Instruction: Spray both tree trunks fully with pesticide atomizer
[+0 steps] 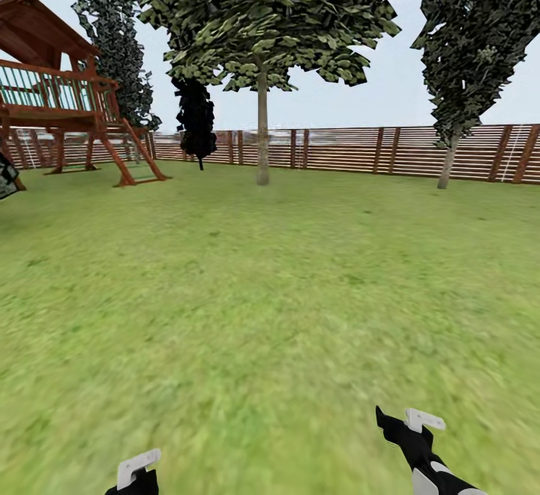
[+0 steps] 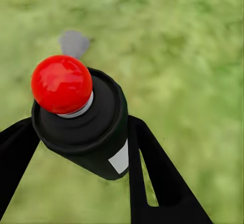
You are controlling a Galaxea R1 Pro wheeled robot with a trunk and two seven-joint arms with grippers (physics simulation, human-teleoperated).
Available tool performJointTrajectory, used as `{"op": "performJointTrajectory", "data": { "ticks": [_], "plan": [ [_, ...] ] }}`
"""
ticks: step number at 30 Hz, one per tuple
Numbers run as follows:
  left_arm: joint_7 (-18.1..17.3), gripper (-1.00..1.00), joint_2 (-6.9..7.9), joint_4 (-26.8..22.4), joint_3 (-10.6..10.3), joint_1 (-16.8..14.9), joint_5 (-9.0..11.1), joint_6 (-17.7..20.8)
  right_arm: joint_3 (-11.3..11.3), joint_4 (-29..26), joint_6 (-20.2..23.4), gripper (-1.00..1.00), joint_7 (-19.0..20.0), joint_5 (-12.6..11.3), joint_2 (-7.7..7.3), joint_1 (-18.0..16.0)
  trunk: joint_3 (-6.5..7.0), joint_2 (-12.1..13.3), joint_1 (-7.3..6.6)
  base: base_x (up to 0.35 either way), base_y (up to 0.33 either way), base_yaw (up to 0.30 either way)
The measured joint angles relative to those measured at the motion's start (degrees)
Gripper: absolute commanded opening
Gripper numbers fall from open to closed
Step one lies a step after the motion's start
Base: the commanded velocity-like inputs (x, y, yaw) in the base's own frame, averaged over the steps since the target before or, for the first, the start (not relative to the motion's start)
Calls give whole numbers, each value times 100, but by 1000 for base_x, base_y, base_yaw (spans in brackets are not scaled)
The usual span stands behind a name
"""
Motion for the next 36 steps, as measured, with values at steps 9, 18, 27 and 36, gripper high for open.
{"op": "performJointTrajectory", "data": {
  "ticks": [9,18,27,36],
  "plan": [
    [0,-100,0,0,0,-1,0,0,0,0,0,100,0,1,0,0,0,0,0,330,0,0],
    [0,-100,0,0,0,0,0,0,0,0,0,100,0,0,0,0,0,0,0,330,0,0],
    [0,-100,0,0,0,0,0,0,0,0,0,100,0,0,0,0,0,0,0,330,0,0],
    [0,-100,0,0,0,0,0,0,0,0,0,100,0,1,0,0,0,0,0,330,0,0]
  ]
}}
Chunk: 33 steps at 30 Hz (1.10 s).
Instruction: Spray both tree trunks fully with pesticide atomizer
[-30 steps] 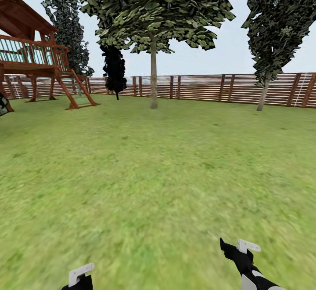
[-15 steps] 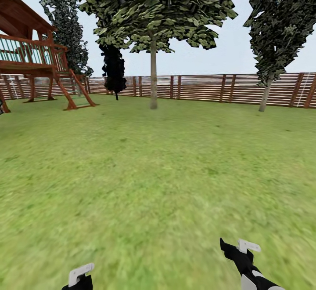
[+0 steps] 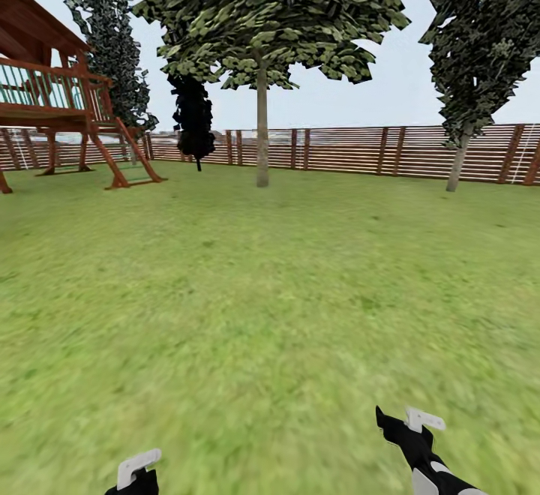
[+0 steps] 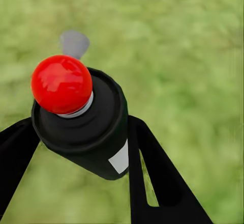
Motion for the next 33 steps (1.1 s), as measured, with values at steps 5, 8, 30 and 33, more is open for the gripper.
{"op": "performJointTrajectory", "data": {
  "ticks": [5,8,30,33],
  "plan": [
    [0,-100,0,0,0,0,0,0,0,0,0,100,0,0,0,0,0,0,0,330,0,0],
    [0,-100,0,0,0,0,0,0,0,0,0,100,0,-2,0,0,0,0,0,330,0,0],
    [0,-100,0,0,0,0,0,0,0,0,0,100,0,-1,0,0,0,0,0,330,0,0],
    [0,-100,0,0,0,0,0,0,0,0,0,100,0,0,0,0,0,0,0,330,0,0]
  ]
}}
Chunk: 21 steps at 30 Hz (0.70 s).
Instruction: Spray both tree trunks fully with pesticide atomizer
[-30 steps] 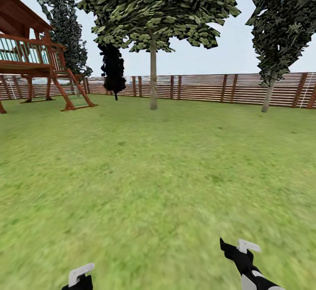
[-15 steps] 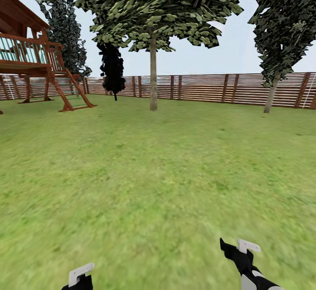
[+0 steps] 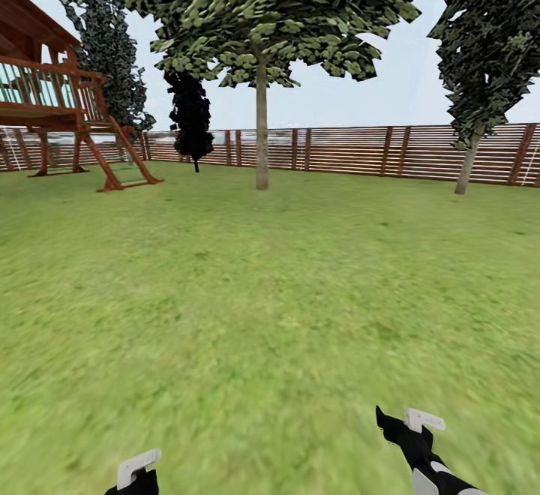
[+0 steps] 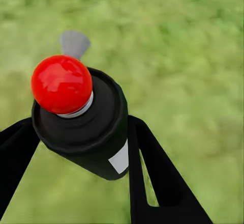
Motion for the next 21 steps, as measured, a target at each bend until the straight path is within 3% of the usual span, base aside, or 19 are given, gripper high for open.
{"op": "performJointTrajectory", "data": {
  "ticks": [21],
  "plan": [
    [0,-100,0,0,0,0,0,0,0,0,0,100,0,-1,0,0,0,0,0,330,0,0]
  ]
}}
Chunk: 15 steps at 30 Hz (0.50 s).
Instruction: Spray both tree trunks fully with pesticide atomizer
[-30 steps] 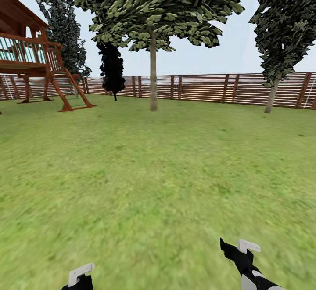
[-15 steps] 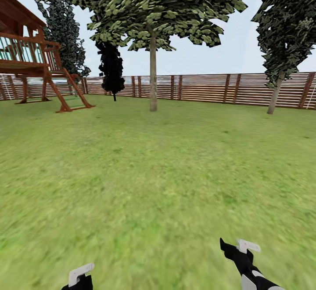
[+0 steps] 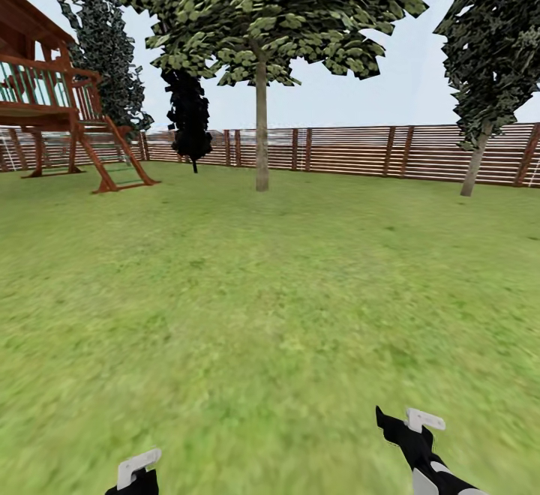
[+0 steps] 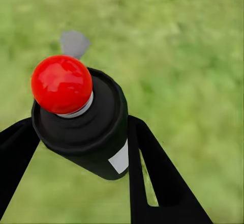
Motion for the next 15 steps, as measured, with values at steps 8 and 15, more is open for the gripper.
{"op": "performJointTrajectory", "data": {
  "ticks": [8,15],
  "plan": [
    [0,-100,0,0,0,0,0,0,0,0,0,100,0,1,0,0,0,0,0,330,0,0],
    [0,-100,0,0,0,0,0,0,0,0,0,100,0,0,0,0,0,0,0,330,0,0]
  ]
}}
